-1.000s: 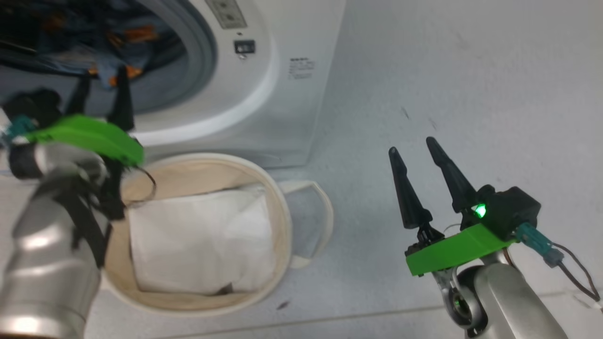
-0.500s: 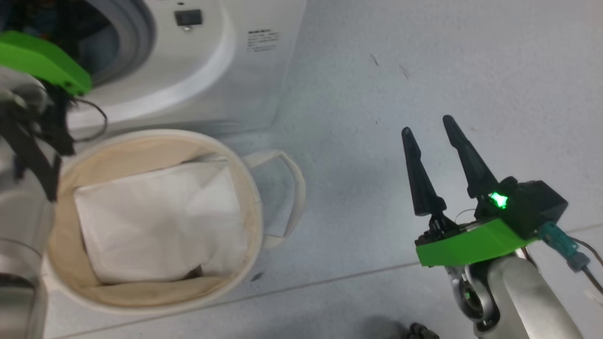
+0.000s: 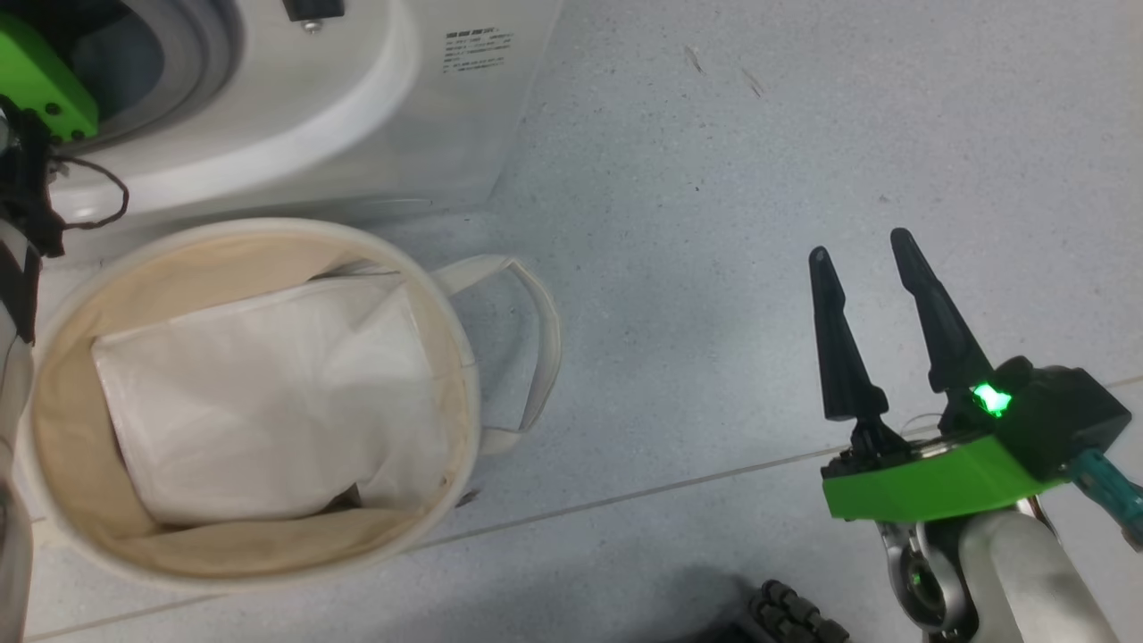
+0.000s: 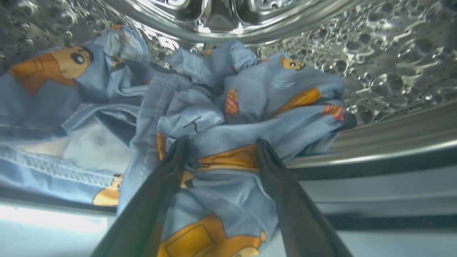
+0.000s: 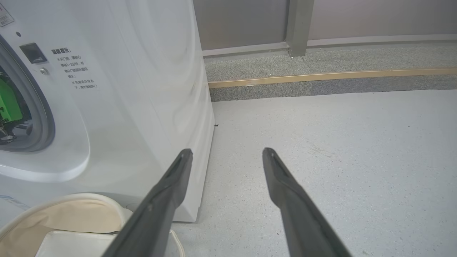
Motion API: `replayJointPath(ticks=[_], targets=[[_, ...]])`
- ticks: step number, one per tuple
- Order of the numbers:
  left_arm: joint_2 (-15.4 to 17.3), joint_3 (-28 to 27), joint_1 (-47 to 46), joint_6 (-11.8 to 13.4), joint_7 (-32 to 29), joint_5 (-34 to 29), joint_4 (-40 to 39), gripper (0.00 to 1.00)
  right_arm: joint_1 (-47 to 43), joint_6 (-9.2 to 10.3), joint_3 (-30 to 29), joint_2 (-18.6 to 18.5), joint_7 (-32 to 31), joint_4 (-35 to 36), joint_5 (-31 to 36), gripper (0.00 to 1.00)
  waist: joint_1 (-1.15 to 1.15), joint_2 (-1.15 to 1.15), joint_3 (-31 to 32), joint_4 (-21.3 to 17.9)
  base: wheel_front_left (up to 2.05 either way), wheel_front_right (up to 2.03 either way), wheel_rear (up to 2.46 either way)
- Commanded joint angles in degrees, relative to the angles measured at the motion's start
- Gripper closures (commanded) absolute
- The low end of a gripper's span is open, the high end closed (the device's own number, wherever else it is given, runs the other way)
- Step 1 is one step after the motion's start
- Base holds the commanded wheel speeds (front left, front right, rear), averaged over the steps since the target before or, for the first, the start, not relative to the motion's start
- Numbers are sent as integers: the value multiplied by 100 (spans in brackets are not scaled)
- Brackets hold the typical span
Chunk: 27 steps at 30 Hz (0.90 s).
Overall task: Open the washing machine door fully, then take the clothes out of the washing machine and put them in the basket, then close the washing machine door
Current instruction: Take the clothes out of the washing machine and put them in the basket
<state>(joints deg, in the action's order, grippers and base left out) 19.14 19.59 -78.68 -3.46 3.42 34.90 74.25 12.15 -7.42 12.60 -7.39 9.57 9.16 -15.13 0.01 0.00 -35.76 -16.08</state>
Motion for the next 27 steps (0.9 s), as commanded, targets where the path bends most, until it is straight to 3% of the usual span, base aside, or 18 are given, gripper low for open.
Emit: replayJointPath(ticks=[1,4,5,6,7,11,16,27], targets=[[317,-9,-114,136,-132,-47,-85,0,-207,-7,50,18,-24,249,52,0,-1,0,-1,-3,0,0,0],[340,46,-30,311,-332,-81,-59,0,-210,-7,23,29,-50,280,66,0,-1,0,27,-14,0,0,0],[342,61,-13,326,-373,-85,-55,17,-204,-7,22,32,-61,292,68,0,-1,0,34,-17,0,0,0],[343,61,-1,330,-383,-76,-52,85,-198,-7,24,33,-71,301,70,0,-1,0,42,-17,0,0,0],[341,79,7,327,-379,-84,-50,100,-196,-7,22,33,-81,308,72,0,-1,0,46,-15,0,0,0],[343,111,-29,309,-196,-105,-49,100,-193,-7,4,23,-98,317,75,0,-1,0,43,5,0,0,0],[318,124,-95,250,453,-120,-76,100,-117,-7,59,14,-62,306,51,0,-1,0,74,61,0,0,0],[-21,114,660,-270,1133,19,-286,100,223,-7,365,-27,78,-162,-214,0,-1,0,786,439,0,0,0]])
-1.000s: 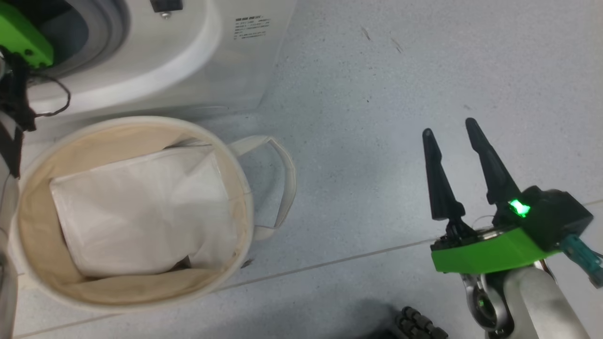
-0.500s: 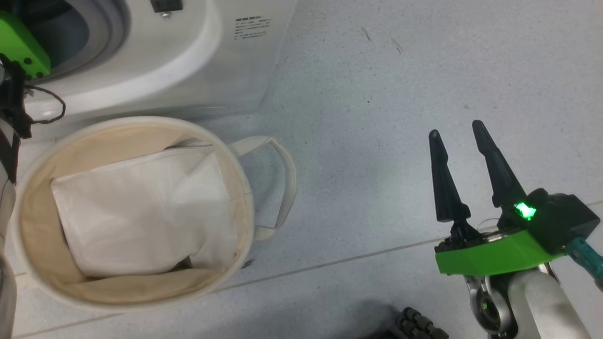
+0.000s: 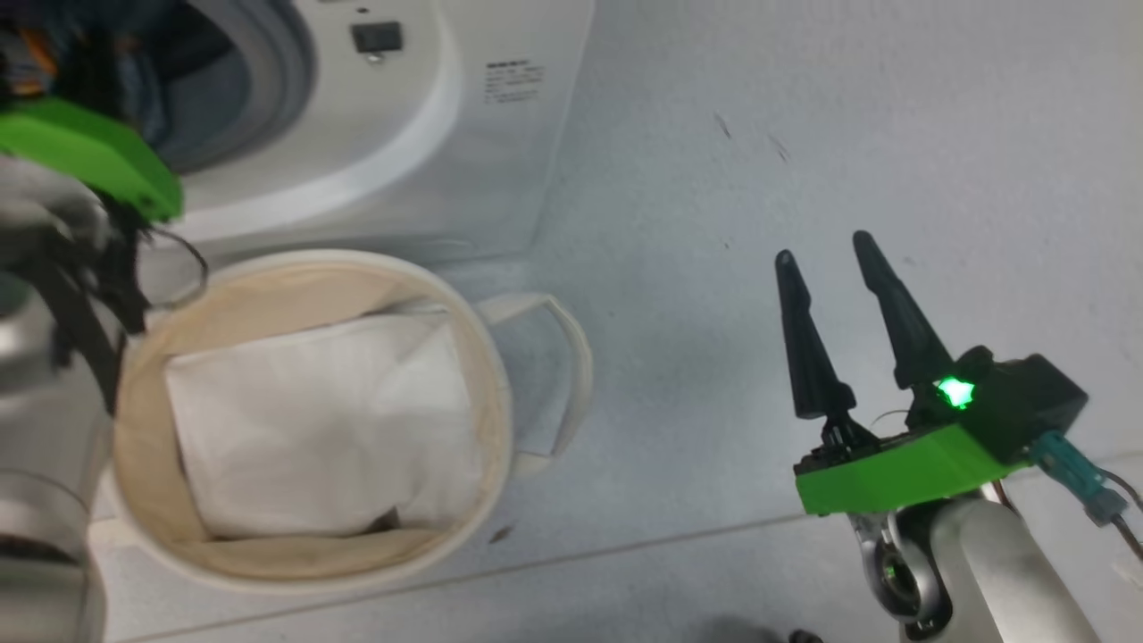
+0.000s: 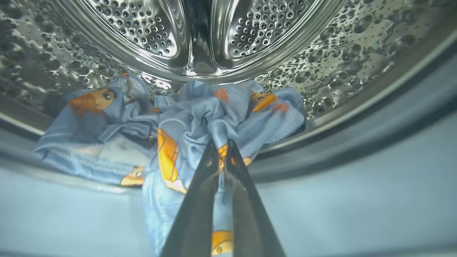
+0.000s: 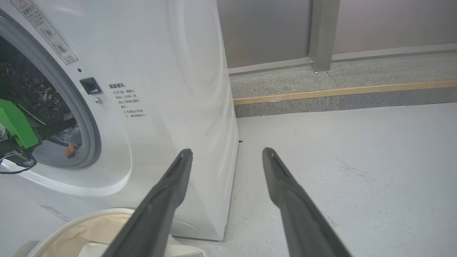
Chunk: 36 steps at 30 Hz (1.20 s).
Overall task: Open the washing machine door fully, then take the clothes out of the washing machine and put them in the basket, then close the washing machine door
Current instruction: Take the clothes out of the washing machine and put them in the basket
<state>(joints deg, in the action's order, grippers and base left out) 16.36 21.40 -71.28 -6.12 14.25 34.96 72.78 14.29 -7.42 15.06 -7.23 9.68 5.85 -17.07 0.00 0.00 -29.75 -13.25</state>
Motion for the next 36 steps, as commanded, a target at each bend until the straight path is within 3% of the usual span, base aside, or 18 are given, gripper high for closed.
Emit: replayJointPath(ticks=[1,11,15,21,27,28,36], targets=[[230,-82,41,-30,61,31,-216,100,36,-7,151,-53,78,110,-52,0,0,0,283,218,0,0,0],[252,-336,1600,-125,73,-97,-1826,100,108,-7,379,-49,243,-593,-435,0,0,0,1394,809,0,0,0],[428,-261,2078,-133,46,48,-2411,100,47,-7,347,-25,337,-892,-575,0,0,0,1794,1034,0,0,0],[816,-129,2563,-113,-637,390,-3826,100,-39,-7,317,14,441,-1202,-684,0,0,0,2295,1409,0,0,0],[1079,-200,3043,418,-1542,588,-5887,100,-105,-7,335,44,491,-1329,-741,0,0,0,2691,1695,0,0,0],[1079,-200,3043,418,-1542,588,-5887,100,-105,-7,335,44,491,-1329,-741,0,0,0,2691,1695,0,0,0],[1386,-321,3713,1182,-2501,802,-8170,100,-187,-7,340,104,516,-1343,-759,0,0,0,2844,1846,0,0,0]])
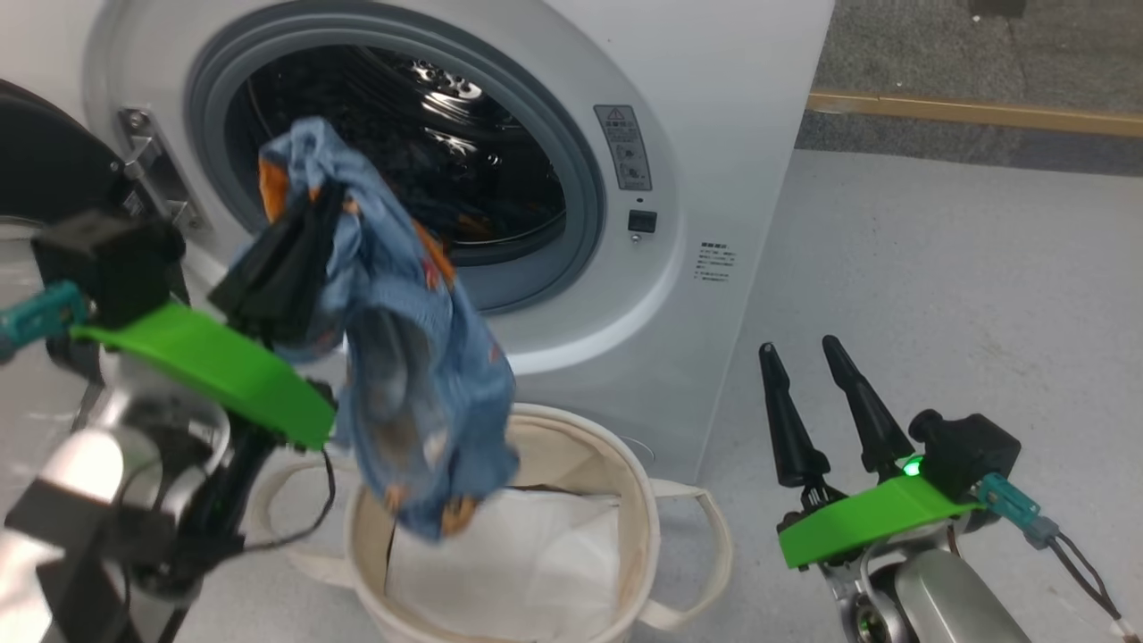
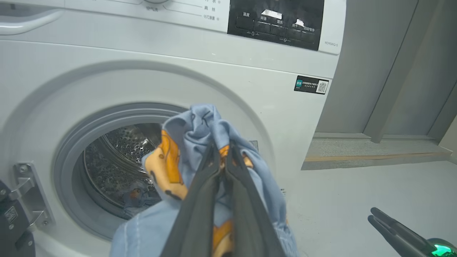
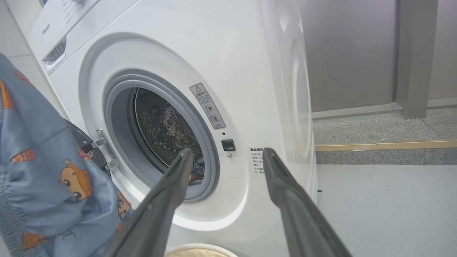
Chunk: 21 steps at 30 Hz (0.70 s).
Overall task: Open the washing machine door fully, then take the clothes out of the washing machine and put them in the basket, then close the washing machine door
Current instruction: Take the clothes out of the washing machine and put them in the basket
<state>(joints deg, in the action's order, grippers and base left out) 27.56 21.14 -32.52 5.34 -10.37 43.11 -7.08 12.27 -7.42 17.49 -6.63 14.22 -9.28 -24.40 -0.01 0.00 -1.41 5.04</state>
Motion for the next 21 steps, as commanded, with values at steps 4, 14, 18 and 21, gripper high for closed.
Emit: replayJointPath(ticks=[4,14,18,21], targets=[[357,-321,220,230,-175,33,-463,100,15,-7,136,45,67,166,-15,0,1,0,-31,-5,0,0,0],[0,53,1154,7,410,79,663,100,114,-7,248,-55,45,228,39,0,1,0,-284,-415,0,0,0],[-361,177,1119,-188,1046,-32,1817,100,177,-7,246,-115,-15,340,95,0,1,0,-510,-686,0,0,0],[-633,268,951,-396,1572,-135,2850,100,220,-7,238,-157,-78,454,136,0,1,0,-747,-920,0,0,0]])
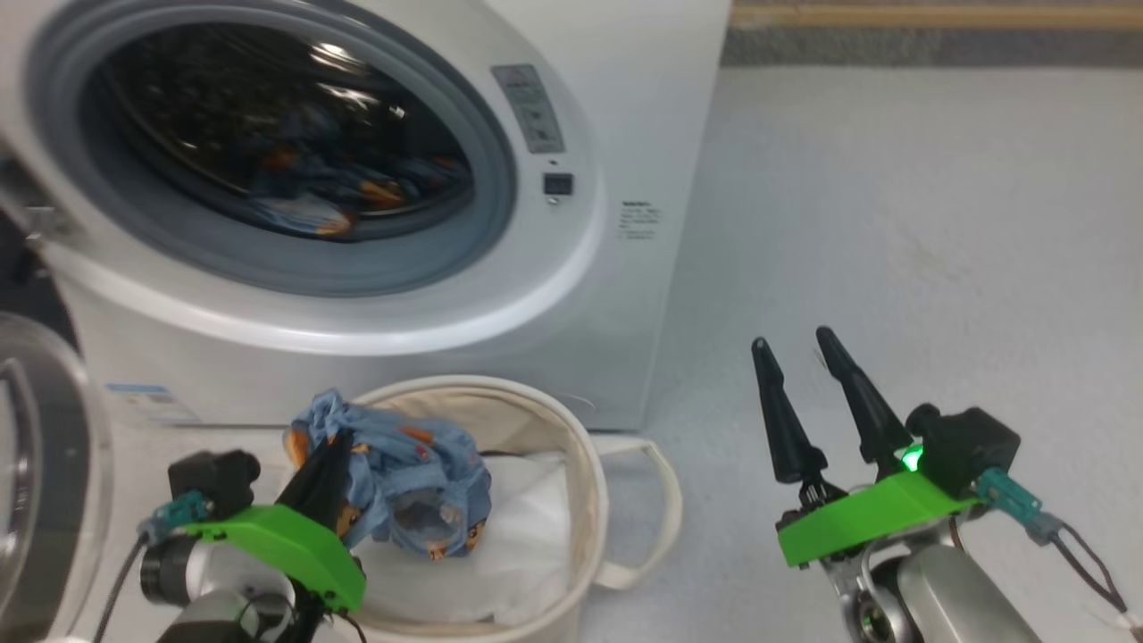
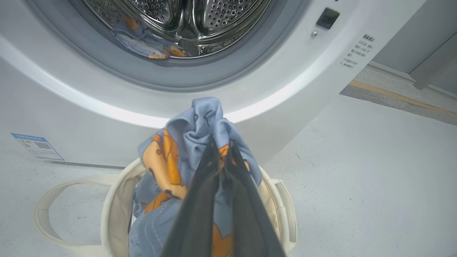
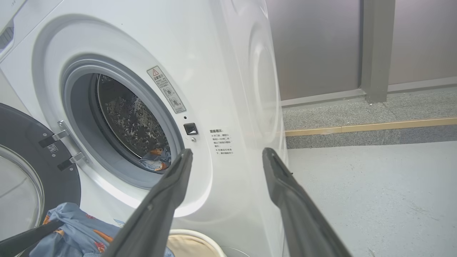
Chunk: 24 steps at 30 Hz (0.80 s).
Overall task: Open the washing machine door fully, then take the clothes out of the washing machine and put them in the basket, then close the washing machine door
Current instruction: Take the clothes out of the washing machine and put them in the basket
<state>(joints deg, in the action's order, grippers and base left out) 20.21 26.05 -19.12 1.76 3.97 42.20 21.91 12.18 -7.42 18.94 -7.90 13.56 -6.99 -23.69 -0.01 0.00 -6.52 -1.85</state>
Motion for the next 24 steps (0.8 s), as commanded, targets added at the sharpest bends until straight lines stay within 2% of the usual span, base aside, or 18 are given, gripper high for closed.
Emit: replayJointPath(ticks=[1,4,9,13,16,17,18,19,20,21,24], targets=[[2,-221,-462,-113,313,-42,312,100,242,-7,85,-45,-31,269,80,0,1,0,-330,-310,0,0,0],[-258,-244,-750,-315,741,-30,1397,100,284,-7,30,-86,-80,401,124,0,1,0,-630,-548,0,0,0],[-609,-384,-1287,-580,1009,77,2909,100,400,-7,-59,-95,-98,603,194,0,1,0,-1128,-931,0,0,0],[-745,-513,-1643,-690,1078,119,3755,100,496,-7,-86,-74,-76,670,219,0,1,0,-1380,-1169,0,0,0],[-817,-570,-1751,-718,1090,146,4104,100,532,-7,-94,-66,-59,663,224,0,1,0,-1430,-1238,0,0,0],[-857,-553,-1794,-738,1094,113,4225,96,544,-7,-97,-64,-50,654,223,0,1,0,-1440,-1252,0,0,0],[-897,-525,-1822,-761,1097,76,4331,87,555,-7,-93,-60,-42,643,220,0,1,0,-1442,-1264,0,0,0],[-936,-554,-1852,-780,1098,85,4405,83,563,-7,-88,-57,-36,630,217,0,1,0,-1441,-1267,0,0,0],[-969,-619,-1877,-792,1099,116,4452,48,571,-7,-81,-57,-31,612,218,0,1,0,-1434,-1261,0,0,0],[-993,-689,-1898,-796,1100,132,4474,0,576,-7,-73,-56,-28,592,218,0,1,0,-1420,-1246,0,0,0],[-1069,-802,-1908,-820,1101,70,4469,0,603,-7,-35,-64,-27,556,218,0,1,0,-1361,-1170,0,0,0]])
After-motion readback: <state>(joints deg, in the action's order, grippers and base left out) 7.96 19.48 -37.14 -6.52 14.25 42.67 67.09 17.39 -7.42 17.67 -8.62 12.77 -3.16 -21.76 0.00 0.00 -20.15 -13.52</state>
